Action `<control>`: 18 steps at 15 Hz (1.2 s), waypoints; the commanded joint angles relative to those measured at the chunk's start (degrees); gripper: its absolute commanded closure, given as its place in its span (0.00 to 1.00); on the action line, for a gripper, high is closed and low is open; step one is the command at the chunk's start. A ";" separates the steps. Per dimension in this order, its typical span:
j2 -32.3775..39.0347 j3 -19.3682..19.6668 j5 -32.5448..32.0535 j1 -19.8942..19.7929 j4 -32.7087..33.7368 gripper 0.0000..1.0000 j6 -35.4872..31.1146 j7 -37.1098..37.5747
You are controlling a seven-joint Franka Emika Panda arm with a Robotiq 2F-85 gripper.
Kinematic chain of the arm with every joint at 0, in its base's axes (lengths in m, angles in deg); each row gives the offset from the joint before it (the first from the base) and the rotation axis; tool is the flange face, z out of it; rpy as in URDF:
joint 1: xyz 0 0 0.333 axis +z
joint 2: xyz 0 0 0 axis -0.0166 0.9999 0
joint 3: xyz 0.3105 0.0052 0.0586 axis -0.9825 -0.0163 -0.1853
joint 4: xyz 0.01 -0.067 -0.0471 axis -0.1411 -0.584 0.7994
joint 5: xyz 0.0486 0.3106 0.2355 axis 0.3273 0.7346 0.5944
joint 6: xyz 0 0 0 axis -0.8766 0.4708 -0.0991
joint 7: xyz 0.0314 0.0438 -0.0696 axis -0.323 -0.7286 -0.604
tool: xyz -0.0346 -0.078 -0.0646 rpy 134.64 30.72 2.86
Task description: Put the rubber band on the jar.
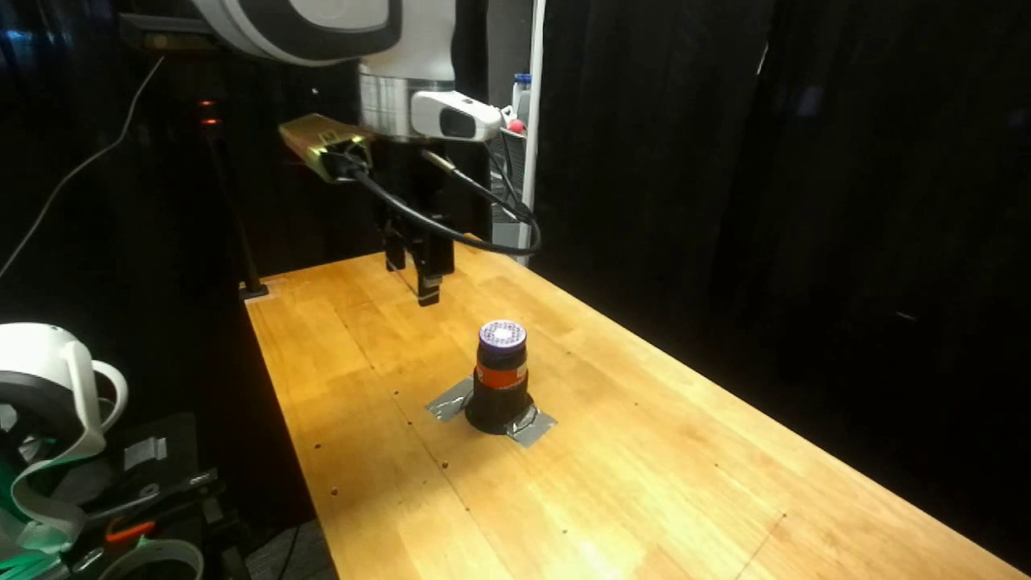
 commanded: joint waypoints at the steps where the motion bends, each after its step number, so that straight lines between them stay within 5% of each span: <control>1: 14.50 0.47 0.95 -0.29 14.40 0.00 3.17 0.39; 10: 40.19 2.64 0.49 0.10 42.14 0.00 9.88 1.63; 18: 53.45 2.40 2.99 -1.68 62.76 0.00 33.37 -2.28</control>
